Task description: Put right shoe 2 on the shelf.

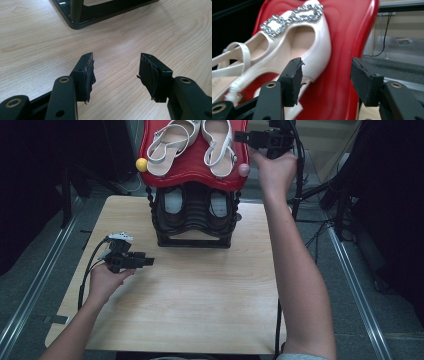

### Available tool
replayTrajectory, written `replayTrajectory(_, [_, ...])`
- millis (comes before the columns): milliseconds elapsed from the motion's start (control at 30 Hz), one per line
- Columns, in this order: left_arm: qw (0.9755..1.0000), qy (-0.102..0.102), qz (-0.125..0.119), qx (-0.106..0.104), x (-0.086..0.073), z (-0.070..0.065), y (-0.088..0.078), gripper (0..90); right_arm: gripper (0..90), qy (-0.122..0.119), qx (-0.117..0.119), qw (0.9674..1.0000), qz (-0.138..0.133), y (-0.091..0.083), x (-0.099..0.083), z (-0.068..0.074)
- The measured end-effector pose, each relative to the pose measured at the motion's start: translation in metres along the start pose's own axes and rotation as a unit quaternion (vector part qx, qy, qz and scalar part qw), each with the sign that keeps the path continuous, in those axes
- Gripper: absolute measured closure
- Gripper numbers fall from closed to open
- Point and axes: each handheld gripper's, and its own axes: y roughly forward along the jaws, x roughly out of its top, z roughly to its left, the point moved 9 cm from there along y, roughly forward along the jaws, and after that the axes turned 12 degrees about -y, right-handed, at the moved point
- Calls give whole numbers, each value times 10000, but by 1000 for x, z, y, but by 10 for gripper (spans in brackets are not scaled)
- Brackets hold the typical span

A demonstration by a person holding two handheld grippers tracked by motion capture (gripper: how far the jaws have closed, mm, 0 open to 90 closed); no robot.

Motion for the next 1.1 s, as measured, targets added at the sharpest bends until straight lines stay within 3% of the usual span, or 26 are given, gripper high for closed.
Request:
replayTrajectory(400, [9999,40,-133,-48,3,0,0,448,444,128,-169,9997,105,-9,-27,-30])
replayTrajectory(633, [9998,148,-114,78,1,-1,4,448,440,145,-285,9993,195,-14,-41,-44])
replayTrajectory(767, [9999,91,-74,19,1,-2,7,425,440,250,-327,9990,182,-18,-50,-54])
replayTrajectory(1100, [9997,193,-116,-18,2,0,6,409,439,315,-423,9981,313,-25,-77,-72])
